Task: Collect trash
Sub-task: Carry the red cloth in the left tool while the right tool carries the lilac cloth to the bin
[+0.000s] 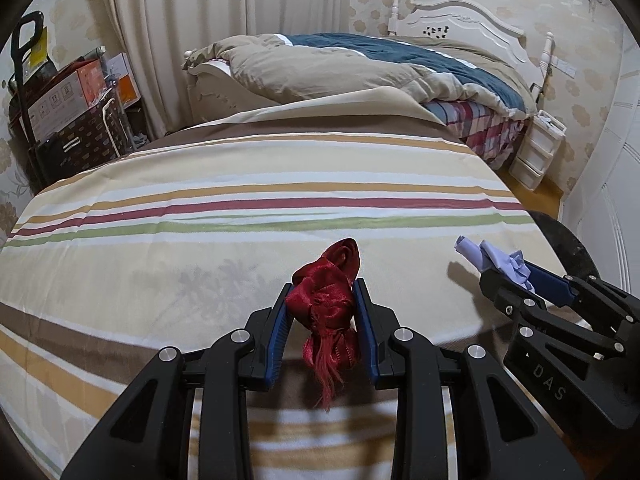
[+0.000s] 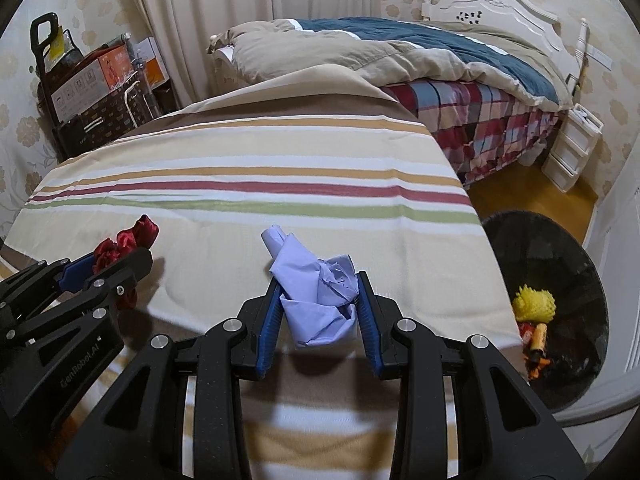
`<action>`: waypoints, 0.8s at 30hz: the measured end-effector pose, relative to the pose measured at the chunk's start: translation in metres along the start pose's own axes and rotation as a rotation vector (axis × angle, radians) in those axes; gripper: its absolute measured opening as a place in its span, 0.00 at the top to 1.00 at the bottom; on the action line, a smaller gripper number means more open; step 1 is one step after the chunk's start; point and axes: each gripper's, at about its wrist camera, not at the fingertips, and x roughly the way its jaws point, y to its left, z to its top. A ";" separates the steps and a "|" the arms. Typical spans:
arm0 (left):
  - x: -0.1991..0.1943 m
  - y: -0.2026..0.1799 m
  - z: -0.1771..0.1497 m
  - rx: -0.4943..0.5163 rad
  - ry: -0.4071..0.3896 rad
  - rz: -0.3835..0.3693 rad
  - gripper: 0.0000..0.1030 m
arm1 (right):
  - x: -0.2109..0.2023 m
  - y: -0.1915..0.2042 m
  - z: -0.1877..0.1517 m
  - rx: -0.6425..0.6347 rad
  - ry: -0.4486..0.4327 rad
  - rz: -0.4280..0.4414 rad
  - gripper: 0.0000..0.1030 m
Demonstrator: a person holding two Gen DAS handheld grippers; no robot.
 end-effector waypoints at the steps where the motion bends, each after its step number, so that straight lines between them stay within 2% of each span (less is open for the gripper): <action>1: -0.002 -0.002 -0.001 0.001 -0.002 -0.003 0.69 | -0.004 -0.002 -0.003 0.005 -0.003 -0.001 0.67; 15: -0.031 -0.044 -0.015 0.049 -0.052 -0.072 0.69 | -0.041 -0.034 -0.029 0.064 -0.046 -0.038 0.67; 24: -0.035 -0.083 -0.016 0.102 -0.071 -0.117 0.69 | -0.061 -0.078 -0.043 0.141 -0.078 -0.104 0.67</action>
